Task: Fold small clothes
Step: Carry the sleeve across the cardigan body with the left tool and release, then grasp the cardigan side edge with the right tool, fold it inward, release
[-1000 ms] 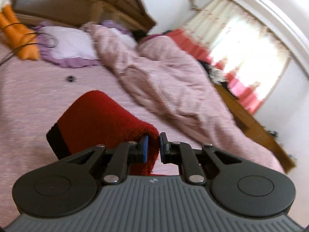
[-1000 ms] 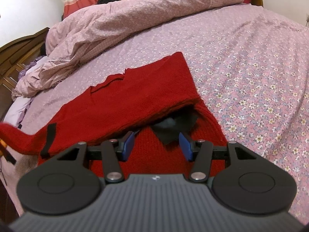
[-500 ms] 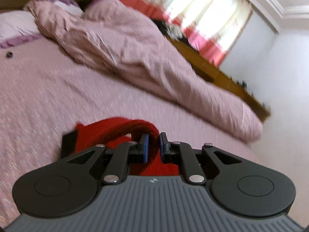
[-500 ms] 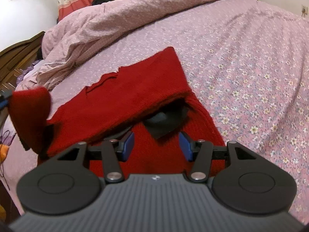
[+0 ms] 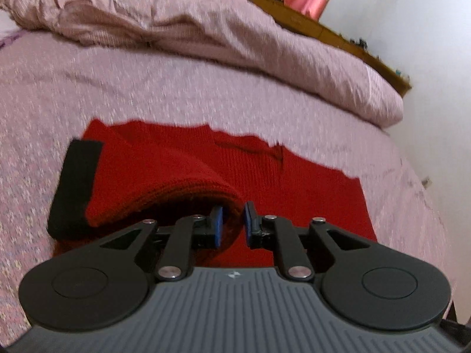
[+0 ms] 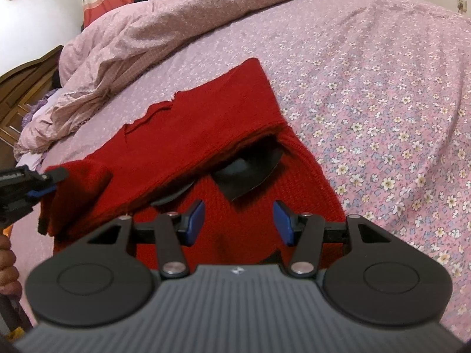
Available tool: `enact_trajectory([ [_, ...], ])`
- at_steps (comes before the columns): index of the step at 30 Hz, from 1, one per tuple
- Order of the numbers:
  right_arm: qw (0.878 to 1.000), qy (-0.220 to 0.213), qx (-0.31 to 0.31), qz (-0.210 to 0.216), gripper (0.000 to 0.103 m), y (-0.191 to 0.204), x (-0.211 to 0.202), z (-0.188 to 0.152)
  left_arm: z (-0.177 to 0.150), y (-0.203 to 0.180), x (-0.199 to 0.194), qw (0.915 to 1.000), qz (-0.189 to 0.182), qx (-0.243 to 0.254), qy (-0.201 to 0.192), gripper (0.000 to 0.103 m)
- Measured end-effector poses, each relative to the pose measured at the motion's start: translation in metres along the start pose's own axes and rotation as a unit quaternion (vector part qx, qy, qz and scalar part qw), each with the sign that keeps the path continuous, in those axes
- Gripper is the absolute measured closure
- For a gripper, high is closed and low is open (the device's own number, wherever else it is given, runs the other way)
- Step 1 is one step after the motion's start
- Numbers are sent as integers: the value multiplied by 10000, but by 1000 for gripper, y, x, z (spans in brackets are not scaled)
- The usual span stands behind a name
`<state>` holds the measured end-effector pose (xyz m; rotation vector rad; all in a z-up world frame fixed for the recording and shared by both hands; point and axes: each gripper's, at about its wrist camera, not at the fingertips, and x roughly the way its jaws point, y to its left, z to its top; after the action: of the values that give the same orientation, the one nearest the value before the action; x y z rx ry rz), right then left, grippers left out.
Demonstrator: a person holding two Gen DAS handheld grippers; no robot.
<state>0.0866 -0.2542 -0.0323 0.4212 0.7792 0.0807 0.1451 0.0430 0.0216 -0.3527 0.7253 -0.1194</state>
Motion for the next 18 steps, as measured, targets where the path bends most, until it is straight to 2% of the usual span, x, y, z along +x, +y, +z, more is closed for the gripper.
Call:
enact_trajectory([
  [2, 10000, 19, -43, 16, 49, 2, 0, -1, -5, 0, -3, 9999, 3, 16, 134, 75],
  [4, 10000, 24, -74, 26, 49, 4, -1, -1, -11, -1, -4, 9997, 43, 77, 243, 54],
  [7, 9999, 23, -121, 35, 49, 7, -2, -2, -18, -1, -12, 9994, 54, 178, 303, 38],
  [9, 9999, 15, -155, 44, 49, 9, -3, -2, -23, -1, -21, 9988, 179, 303, 337, 31],
  [12, 9997, 11, -233, 74, 49, 15, -5, -2, -30, 4, -34, 9978, 361, 410, 372, 28],
  [18, 9982, 13, -554, 213, 49, 35, -8, -4, -39, 35, -57, 9944, 946, 135, 461, 27],
])
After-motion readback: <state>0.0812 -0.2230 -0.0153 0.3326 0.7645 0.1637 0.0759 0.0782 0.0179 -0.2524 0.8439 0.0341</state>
